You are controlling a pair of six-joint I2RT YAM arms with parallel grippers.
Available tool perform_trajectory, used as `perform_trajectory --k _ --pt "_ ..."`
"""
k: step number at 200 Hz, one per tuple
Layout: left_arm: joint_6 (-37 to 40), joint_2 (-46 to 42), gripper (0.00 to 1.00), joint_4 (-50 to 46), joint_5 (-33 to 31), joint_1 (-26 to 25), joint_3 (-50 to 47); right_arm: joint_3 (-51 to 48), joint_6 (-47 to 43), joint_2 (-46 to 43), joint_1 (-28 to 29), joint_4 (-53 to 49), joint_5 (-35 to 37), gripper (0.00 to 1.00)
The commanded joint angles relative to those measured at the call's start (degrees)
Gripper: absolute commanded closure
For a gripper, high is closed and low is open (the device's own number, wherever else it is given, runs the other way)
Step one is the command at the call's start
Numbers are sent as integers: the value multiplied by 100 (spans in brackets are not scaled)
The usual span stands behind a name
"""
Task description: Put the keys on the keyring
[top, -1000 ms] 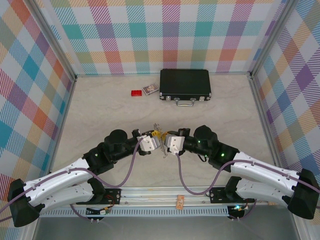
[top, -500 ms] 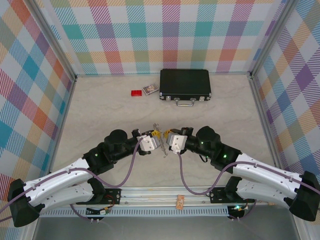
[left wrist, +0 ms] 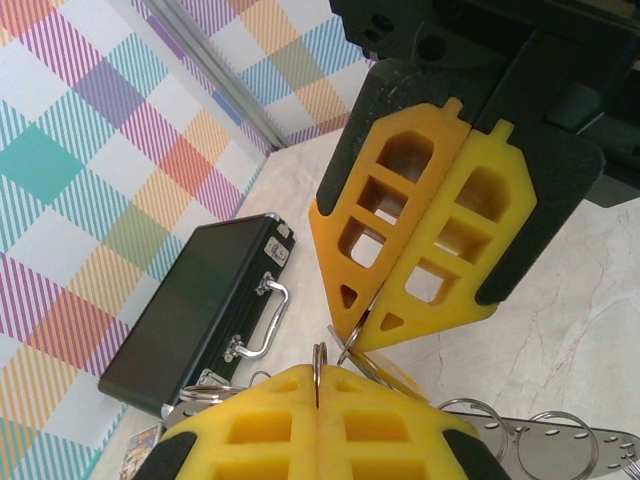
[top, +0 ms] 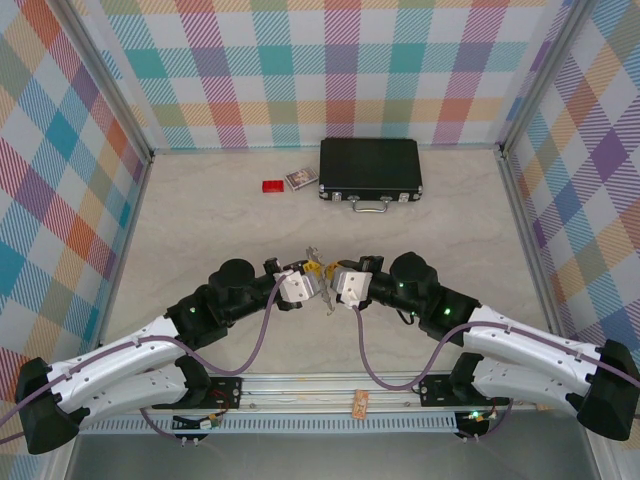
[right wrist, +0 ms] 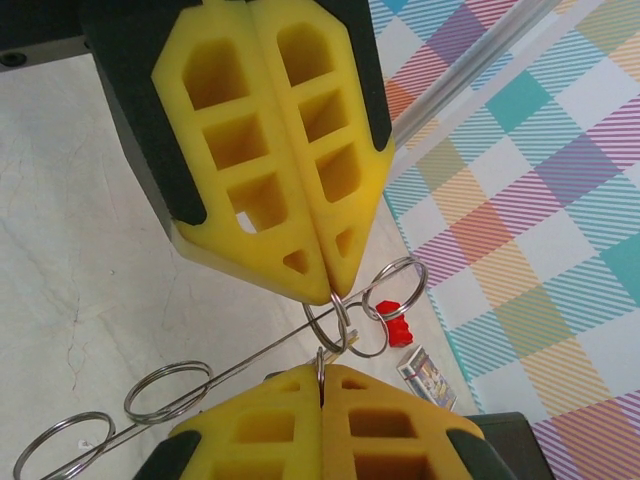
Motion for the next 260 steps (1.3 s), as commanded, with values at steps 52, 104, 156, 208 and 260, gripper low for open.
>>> perform_trajectory --k 52,104,156,208,260 --pt "-61 5 100 188 61 -65 188 -5 144 -74 38 398 133 100" --pt "-68 -19 100 187 68 -66 173 0 179 -87 37 315 216 100" --pt "-66 -68 100 145 50 -65 165 -38 90 -294 31 82 193 100" --pt "294 25 100 -43 102 -65 171 5 -352 -455 37 -249 230 100" --pt "440 -22 100 21 166 -68 136 -43 -714 -507 70 -378 109 100"
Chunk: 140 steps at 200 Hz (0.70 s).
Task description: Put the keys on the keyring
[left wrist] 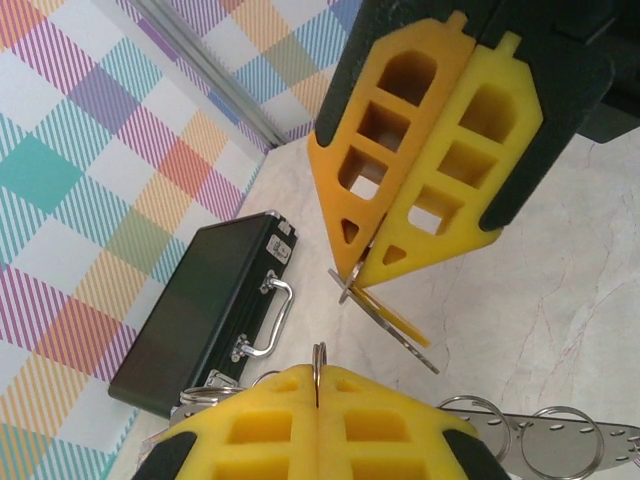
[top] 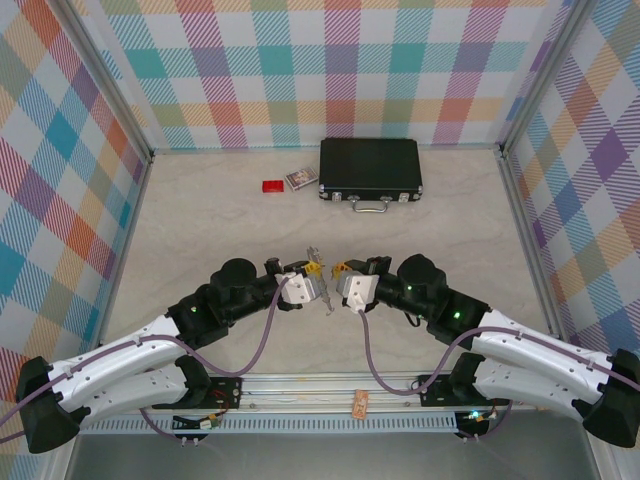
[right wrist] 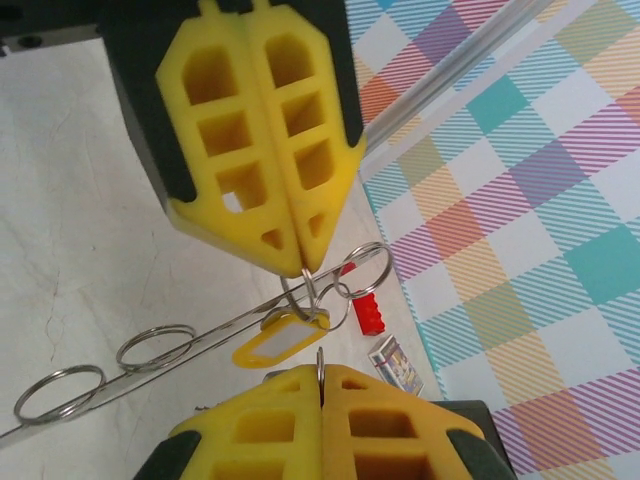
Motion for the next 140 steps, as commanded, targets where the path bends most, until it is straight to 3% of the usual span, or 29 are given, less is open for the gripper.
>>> perform_trajectory --k 1,140 --pt "136 -63 100 67 165 -67 117 -30 -296 -94 69 33 -97 100" --pt "409 -122 100 -138 489 -74 107 -113 -1023 86 246 277 -56 100"
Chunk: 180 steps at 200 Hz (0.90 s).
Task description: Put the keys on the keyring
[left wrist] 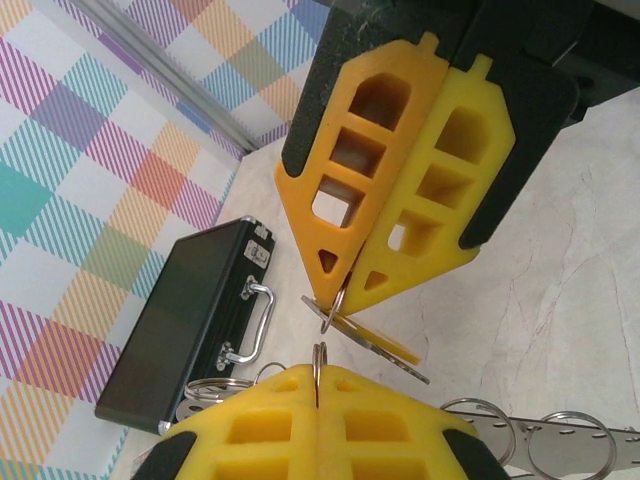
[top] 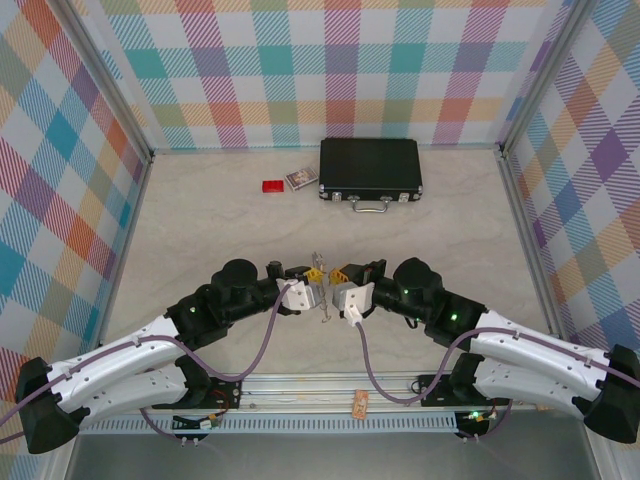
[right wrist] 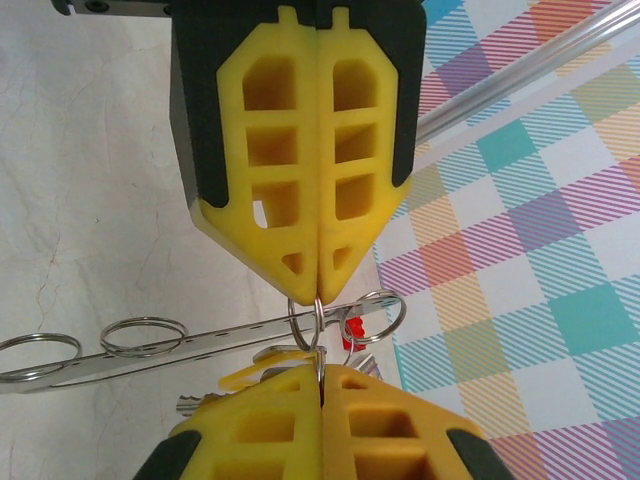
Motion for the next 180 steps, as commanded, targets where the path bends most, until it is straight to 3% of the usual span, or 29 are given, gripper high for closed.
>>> perform_trajectory --k 1,180 --pt "79 -80 100 115 168 -72 105 -38 -122 19 58 191 -57 100" --pt "18 73 100 71 245 -103 177 -81 -66 45 195 194 -405 100"
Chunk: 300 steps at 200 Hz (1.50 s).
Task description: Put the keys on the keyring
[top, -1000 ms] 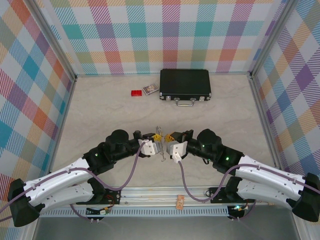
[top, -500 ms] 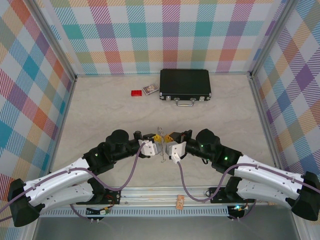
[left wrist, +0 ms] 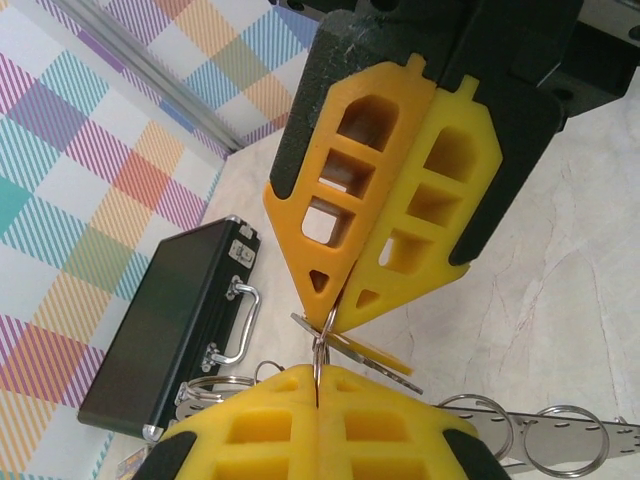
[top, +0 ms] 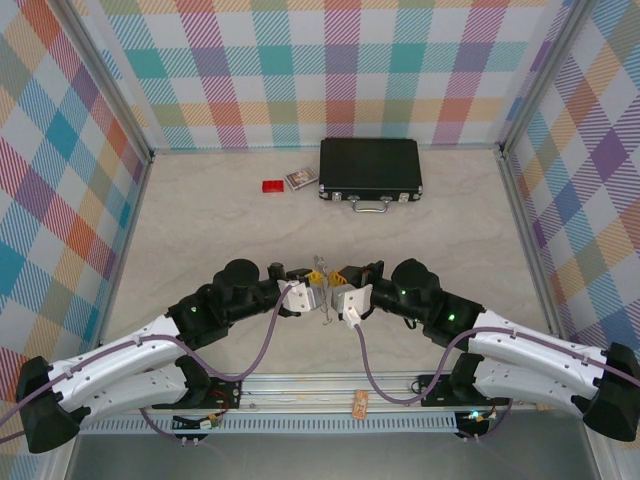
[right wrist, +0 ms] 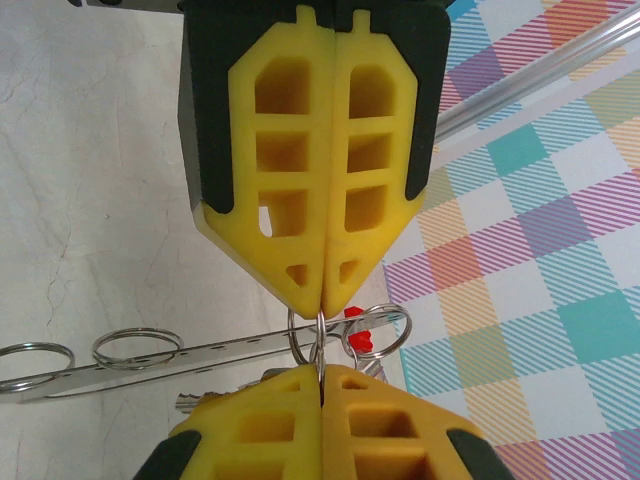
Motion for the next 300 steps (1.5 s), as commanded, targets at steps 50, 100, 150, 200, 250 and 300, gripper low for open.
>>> perform_trajectory --k 50,100,150,200,250,300 --pt "7 75 100 134 149 -110 194 -20 49 -30 197 193 -425 100" --pt "-1 115 100 125 158 -117 221 -12 60 14 252 186 -445 100" --pt "-19 140 100 129 137 -114 225 3 94 17 270 175 -428 100" --pt "-29 16 100 198 47 -115 154 23 251 6 268 74 95 100" --pt "7 -118 100 239 16 -117 76 -8 330 -163 275 43 380 100" --pt "-11 -114 100 186 35 -122 111 -12 306 -251 269 146 276 100"
